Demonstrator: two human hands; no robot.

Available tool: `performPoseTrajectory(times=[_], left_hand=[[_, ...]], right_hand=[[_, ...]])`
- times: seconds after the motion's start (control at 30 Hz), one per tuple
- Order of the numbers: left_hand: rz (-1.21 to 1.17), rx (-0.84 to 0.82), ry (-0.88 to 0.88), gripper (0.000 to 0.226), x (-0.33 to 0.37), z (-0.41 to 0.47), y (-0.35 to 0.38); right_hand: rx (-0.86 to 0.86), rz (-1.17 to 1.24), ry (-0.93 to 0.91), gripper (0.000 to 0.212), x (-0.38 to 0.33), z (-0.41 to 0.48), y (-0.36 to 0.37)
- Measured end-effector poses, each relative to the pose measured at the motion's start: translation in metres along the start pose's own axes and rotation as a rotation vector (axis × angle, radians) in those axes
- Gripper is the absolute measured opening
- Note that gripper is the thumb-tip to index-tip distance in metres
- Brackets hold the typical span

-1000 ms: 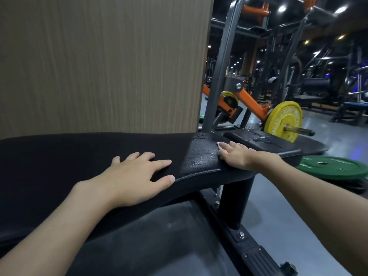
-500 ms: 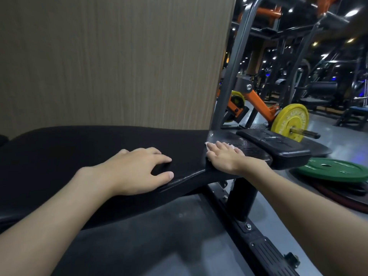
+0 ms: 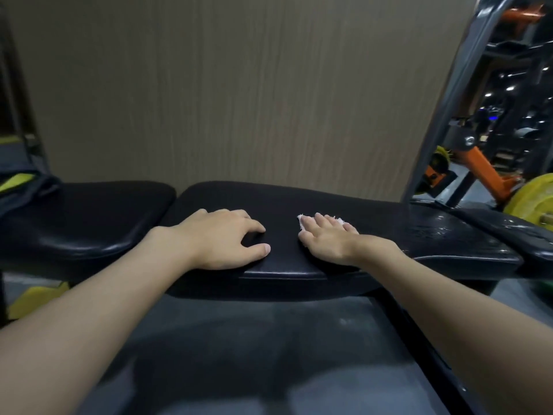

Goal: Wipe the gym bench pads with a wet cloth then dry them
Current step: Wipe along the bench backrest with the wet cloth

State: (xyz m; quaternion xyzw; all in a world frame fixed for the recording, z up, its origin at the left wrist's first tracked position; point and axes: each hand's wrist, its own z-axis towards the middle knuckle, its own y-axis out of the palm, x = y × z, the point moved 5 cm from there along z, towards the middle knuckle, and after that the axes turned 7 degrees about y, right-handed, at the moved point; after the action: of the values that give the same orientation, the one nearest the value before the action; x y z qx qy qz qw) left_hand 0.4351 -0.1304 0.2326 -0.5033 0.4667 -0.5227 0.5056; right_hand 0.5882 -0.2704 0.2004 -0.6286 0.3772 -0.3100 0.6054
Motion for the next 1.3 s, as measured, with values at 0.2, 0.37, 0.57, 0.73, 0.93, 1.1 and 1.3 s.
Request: performPoseTrajectory(times=[0.2,0.37,0.57,0.73,0.93,1.1,1.3], left_hand=[[0.004,0.023,-0.101,0.059,-0.052,-0.043,-0.002],[0.000,0.107,-0.145,0.043,-0.083,-0.068,-0.004],[-0.123,0.257,-0.180,0.014,-0.105,-0.081,-0.005],[-0.293,0.366,-0.168,0.025,-0.118,-0.085,-0.008],[-0.320,0.311,-0.187,0.032,-0.116,-0.076,-0.003],[-0.280,0.263,-0.145,0.030,-0.093,-0.059,-0.001],[-0.269,0.181,-0.027,0.028,-0.044,-0.024,0.003]], right_hand=[[-0.038,-0.006,-0.108,0.057,-0.083,-0.010,0.003],[-0.047,-0.018,-0.202,0.057,-0.146,-0.019,0.007],[-0.041,-0.011,-0.337,0.059,-0.209,-0.019,0.015],[0.016,-0.024,-0.493,0.055,-0.220,-0.053,0.018],[0.188,-0.046,-0.599,0.050,-0.204,-0.086,0.015],[0.338,-0.054,-0.629,0.062,-0.176,-0.086,0.020],[0.397,-0.049,-0.511,0.065,-0.093,-0.089,0.014]])
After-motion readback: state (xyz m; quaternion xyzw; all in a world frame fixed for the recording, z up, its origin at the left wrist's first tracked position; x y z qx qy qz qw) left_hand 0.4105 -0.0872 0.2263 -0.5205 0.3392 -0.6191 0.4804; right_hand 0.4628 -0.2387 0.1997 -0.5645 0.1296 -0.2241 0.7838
